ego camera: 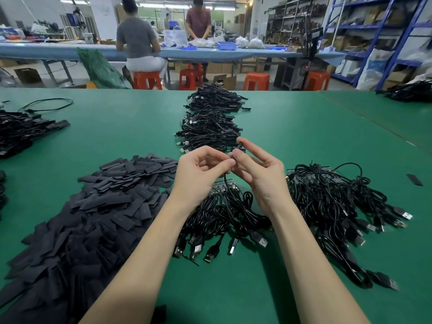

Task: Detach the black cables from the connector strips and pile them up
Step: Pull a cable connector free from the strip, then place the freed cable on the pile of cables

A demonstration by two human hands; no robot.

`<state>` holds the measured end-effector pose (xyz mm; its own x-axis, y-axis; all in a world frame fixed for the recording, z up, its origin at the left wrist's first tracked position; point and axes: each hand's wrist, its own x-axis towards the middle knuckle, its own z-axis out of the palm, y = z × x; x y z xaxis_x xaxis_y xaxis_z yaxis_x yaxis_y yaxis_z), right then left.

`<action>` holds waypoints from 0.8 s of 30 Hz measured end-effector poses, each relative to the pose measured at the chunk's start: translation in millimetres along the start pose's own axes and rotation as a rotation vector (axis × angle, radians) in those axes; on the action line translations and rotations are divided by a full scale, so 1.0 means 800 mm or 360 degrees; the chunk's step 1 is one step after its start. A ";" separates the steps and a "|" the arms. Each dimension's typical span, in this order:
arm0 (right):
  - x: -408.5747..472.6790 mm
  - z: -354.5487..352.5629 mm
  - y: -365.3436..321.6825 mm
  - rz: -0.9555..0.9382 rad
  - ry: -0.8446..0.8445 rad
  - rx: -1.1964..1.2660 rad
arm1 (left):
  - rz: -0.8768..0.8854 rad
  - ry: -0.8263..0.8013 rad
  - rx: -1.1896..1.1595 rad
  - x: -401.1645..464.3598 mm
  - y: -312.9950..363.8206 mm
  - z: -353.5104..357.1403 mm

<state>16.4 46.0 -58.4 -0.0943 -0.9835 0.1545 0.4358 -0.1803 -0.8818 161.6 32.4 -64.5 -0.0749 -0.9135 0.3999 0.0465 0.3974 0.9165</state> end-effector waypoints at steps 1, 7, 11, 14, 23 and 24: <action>0.000 0.000 0.000 -0.0003 0.0005 -0.0007 | 0.0002 0.0005 0.0003 0.000 0.000 0.001; 0.000 -0.005 0.003 -0.0033 0.0094 -0.0038 | -0.0109 -0.0026 -0.0038 -0.001 -0.003 0.009; -0.001 -0.005 0.002 -0.0011 0.0084 -0.0063 | -0.0114 0.0035 -0.0033 -0.003 -0.005 0.009; -0.001 -0.004 0.001 0.0033 0.0086 -0.0036 | -0.0102 0.0049 0.0001 -0.004 -0.004 0.010; 0.005 -0.022 -0.031 -0.0015 0.0391 0.0369 | -0.0482 -0.0400 0.0215 -0.007 0.002 0.021; 0.005 -0.026 -0.034 -0.0020 0.0414 0.0418 | -0.0491 -0.0484 0.0212 -0.007 0.005 0.020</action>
<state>-14.2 47.0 -42.7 -0.3107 -0.9504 0.0166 0.6450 -0.2236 -0.7307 146.4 40.5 -63.4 -0.3553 -0.9317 0.0753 -0.1507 0.1366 0.9791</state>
